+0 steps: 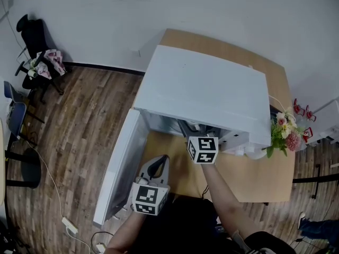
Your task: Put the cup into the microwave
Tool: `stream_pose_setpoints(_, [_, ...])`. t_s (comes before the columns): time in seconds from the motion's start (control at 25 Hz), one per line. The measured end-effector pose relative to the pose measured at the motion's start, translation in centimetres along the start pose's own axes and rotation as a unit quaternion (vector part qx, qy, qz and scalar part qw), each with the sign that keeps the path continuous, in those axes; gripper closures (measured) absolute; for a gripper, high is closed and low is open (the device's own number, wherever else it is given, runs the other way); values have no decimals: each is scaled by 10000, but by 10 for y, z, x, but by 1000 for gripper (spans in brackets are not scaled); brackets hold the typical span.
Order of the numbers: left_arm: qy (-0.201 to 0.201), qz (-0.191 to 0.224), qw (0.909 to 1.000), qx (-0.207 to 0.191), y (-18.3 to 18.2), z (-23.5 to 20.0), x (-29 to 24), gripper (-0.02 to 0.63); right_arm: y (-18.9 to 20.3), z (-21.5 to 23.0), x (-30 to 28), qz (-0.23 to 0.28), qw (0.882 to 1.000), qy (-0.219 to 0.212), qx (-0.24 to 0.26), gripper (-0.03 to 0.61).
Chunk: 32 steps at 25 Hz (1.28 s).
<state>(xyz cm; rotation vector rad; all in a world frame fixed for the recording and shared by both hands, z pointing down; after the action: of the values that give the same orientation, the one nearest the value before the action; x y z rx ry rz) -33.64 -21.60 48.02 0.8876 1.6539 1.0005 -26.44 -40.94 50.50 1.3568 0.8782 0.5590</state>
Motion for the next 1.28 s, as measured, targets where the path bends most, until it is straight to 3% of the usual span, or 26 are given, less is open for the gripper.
stream_pose_setpoints(0.32, [-3,18,10000,45,-2,8,7,609,-14,-10,32,236,9997,4,68,140])
stream_pose_setpoints(1.28, [312,41,9994,150,-3,33,-6,609,3,-15,142,-185,9951,-180,-956,141])
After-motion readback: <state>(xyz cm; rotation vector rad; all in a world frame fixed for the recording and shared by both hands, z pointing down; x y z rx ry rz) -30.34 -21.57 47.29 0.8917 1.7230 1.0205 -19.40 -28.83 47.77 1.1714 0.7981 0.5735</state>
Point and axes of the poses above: the fingertips, and each gripper's own axes: x backward along the fingers, z to its right, y out of its underside, the point moved 3 cm from there along x, backward along the fingers, and after that the axes turned 2 degrees about x, right-handed, at the moved point
